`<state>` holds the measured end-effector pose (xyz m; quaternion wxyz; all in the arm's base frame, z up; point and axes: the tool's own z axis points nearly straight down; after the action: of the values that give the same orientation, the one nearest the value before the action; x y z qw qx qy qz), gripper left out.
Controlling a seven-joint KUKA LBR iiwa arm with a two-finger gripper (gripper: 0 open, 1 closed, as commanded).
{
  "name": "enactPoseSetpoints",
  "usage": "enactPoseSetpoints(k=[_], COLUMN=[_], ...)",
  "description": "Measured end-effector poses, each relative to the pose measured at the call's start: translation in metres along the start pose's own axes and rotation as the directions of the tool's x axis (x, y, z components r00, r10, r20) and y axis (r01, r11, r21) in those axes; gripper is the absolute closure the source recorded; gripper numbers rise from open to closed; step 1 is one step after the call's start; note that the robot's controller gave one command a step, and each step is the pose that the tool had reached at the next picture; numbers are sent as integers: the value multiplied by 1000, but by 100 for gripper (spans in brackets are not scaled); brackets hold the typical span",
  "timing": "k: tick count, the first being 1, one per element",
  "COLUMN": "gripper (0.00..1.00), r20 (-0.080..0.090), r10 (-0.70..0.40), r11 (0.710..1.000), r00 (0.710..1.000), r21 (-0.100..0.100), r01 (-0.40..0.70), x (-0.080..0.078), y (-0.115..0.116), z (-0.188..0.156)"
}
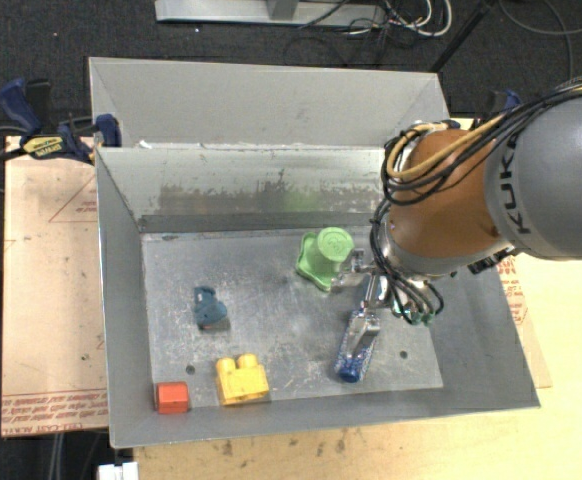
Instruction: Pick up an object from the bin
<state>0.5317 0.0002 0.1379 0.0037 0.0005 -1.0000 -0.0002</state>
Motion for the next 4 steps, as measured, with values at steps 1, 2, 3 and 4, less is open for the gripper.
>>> enactPoseSetpoints(k=[1, 2, 3, 4], gripper=[0, 0, 0, 0], r20=[20, 12, 27, 16], r10=[-434, -433, -500, -500], r11=[901, 901, 866, 866], r00=[901, 901, 866, 866], r21=[6, 4, 10, 7], r01=[434, 433, 500, 500], x=[15, 13, 24, 21], y=[-64, -63, -76, -74], z=[63, 61, 62, 60])
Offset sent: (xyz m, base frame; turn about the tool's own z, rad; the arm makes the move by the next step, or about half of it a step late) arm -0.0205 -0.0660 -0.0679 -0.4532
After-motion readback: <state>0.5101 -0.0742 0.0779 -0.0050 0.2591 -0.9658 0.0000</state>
